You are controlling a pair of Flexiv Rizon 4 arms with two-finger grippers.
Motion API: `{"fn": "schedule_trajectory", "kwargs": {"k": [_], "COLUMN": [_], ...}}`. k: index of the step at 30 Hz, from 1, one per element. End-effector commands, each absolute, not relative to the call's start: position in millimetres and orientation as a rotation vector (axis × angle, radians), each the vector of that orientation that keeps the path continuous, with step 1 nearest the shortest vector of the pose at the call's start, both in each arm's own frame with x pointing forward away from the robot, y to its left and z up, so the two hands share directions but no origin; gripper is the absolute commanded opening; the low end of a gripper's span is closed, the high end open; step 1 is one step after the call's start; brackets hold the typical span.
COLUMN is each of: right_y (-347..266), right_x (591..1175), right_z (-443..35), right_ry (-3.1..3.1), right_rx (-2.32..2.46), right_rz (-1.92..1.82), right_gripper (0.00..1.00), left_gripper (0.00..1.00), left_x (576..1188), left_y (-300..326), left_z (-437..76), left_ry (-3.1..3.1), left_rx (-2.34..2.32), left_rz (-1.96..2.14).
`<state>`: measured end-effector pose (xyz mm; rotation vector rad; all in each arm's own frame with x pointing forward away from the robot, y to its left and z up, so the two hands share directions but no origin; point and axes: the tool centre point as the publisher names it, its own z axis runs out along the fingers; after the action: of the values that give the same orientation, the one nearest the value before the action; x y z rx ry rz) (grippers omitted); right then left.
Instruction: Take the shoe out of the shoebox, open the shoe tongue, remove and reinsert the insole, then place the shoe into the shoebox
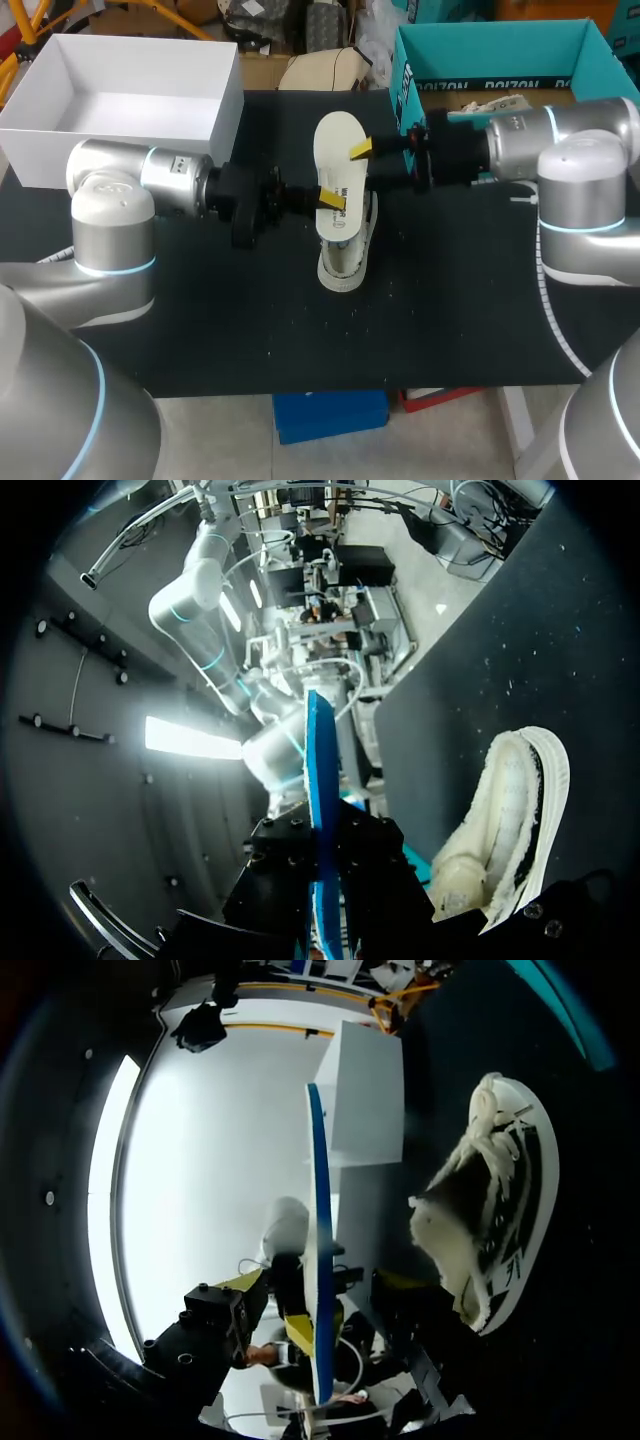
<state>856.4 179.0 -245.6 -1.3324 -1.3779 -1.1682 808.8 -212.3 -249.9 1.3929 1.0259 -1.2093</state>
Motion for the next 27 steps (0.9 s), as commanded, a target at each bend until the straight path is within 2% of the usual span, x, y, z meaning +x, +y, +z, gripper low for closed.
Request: {"fn": "schedule_trajectory", "kwargs": {"k": [1, 5, 6, 8, 9, 17, 18, 19, 27], "right_y": [185, 185, 186, 185, 184, 184, 184, 184, 184], "right_x": [861, 866, 866, 868, 868, 868, 868, 868, 868], "right_z": [-248, -249, -248, -249, -248, -248, -248, -248, -248], "right_ry": [-1.379, -1.385, -1.387, -1.392, -1.399, -1.398, -1.398, -1.398, -1.398], "right_rx": [-1.331, -1.329, -1.329, -1.336, -1.343, -1.361, -1.361, -1.361, -1.361], "right_rz": [-1.167, -1.167, -1.167, -1.168, -1.162, -1.153, -1.153, -1.153, -1.153], "right_gripper": [0.47, 0.45, 0.40, 0.19, 0.00, 0.00, 0.00, 0.00, 0.00], "left_gripper": [0.00, 0.00, 0.00, 0.00, 0.00, 0.00, 0.46, 1.00, 1.00], "left_x": [808, 808, 808, 808, 808, 808, 808, 804, 783], "left_y": [-214, -214, -214, -214, -214, -214, -214, -211, -142], "left_z": [-250, -250, -250, -250, -250, -250, -250, -248, -226], "left_ry": [1.027, 1.027, 1.027, 1.027, 1.027, 1.027, 1.027, 1.058, 1.608], "left_rx": [1.393, 1.393, 1.393, 1.393, 1.393, 1.393, 1.393, 1.467, 1.913], "left_rz": [-1.204, -1.204, -1.204, -1.204, -1.204, -1.204, -1.204, -1.178, -0.528]}}
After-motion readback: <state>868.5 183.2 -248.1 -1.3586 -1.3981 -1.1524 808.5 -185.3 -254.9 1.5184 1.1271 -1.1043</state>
